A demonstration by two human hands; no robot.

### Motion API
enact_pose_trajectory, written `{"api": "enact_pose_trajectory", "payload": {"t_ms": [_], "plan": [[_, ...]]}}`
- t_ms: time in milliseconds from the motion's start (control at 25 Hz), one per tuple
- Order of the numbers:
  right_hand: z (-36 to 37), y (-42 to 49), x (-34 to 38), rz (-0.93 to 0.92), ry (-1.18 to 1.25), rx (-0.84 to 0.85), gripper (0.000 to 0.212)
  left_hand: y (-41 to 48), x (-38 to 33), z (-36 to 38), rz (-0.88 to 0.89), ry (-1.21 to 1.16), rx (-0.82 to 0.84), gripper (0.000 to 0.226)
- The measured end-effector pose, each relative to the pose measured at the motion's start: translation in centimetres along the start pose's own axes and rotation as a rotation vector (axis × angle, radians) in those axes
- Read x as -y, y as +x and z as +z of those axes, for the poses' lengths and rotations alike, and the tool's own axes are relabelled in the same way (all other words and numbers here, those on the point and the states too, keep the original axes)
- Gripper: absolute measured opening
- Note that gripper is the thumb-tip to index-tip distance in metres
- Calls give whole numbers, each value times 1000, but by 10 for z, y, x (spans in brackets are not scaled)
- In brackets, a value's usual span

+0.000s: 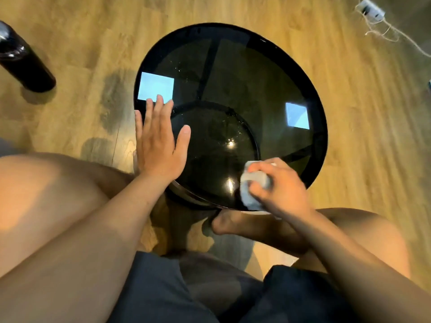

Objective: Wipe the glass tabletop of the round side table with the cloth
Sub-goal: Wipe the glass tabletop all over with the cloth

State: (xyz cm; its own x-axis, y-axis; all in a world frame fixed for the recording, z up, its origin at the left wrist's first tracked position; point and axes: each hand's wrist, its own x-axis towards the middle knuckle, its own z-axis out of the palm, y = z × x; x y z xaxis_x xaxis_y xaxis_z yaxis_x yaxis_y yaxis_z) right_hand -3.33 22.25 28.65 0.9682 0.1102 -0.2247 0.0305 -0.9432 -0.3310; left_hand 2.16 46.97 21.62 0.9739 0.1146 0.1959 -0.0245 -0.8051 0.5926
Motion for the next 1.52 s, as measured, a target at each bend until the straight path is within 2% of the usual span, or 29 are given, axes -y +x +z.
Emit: {"api": "enact_pose_trajectory", "payload": {"t_ms": [120, 160, 200, 280, 360, 400, 440, 480, 520, 640, 720, 760, 800, 880, 920, 1000, 1080, 1160, 1280, 1400, 1440, 1520], "plan": [[-40, 3, -80, 378, -125, -142, 43, 0, 0, 1, 0, -9, -33, 62], [-37, 6, -76, 453, -104, -177, 42, 0, 0, 2, -5, -25, -32, 63], [-25, 11, -53, 433, -87, -215, 42, 1, 0, 2, -14, -47, -36, 64], [21, 13, 29, 284, -3, -196, 36, 1, 1, 1, -43, -115, -69, 67], [58, 0, 106, -32, 51, -103, 37, 3, 0, -2, -73, -260, -100, 66], [63, 3, 118, -190, 46, -40, 39, 6, -1, -4, -86, -326, -110, 65], [53, 17, 107, -268, 68, 10, 42, 10, -2, -5, -93, -348, -107, 64], [40, 29, 81, -260, 41, -5, 45, 13, -1, -6, -94, -321, -98, 63], [24, 38, 46, -191, -4, -41, 46, 15, 1, -5, -93, -273, -94, 63], [-31, 51, -55, 227, -114, -207, 47, 15, 3, -1, -116, -235, -121, 62], [-27, 41, -50, 386, -71, -244, 49, 14, 2, 0, -139, -299, -152, 61], [-10, 34, -25, 356, -45, -254, 45, 14, 3, 0, -151, -330, -168, 61], [10, 24, 6, 250, -27, -252, 41, 14, 3, -1, -173, -368, -182, 62], [46, 13, 66, -69, 24, -207, 36, 15, 2, -3, -250, -471, -188, 64], [58, 25, 87, -195, 32, -220, 36, 14, 2, -4, -276, -515, -181, 65], [69, 88, 121, -314, 45, -287, 36, 15, 1, -5, -272, -506, -158, 66], [65, 153, 154, -281, -35, -282, 36, 15, -1, -6, -268, -487, -122, 66], [63, 180, 165, -285, 16, -288, 34, 16, -4, -6, -316, -533, -133, 63], [61, 92, 120, -395, 45, -219, 29, 14, -3, -5, -355, -566, -173, 66], [47, -8, 63, -327, -24, -86, 30, 16, 2, -1, -305, -499, -154, 71], [47, -6, 57, -342, -66, -67, 29, 16, 4, 0, -300, -481, -150, 71], [53, 45, 84, -430, -165, -171, 26, 17, 2, 2, -279, -473, -131, 71]]}}
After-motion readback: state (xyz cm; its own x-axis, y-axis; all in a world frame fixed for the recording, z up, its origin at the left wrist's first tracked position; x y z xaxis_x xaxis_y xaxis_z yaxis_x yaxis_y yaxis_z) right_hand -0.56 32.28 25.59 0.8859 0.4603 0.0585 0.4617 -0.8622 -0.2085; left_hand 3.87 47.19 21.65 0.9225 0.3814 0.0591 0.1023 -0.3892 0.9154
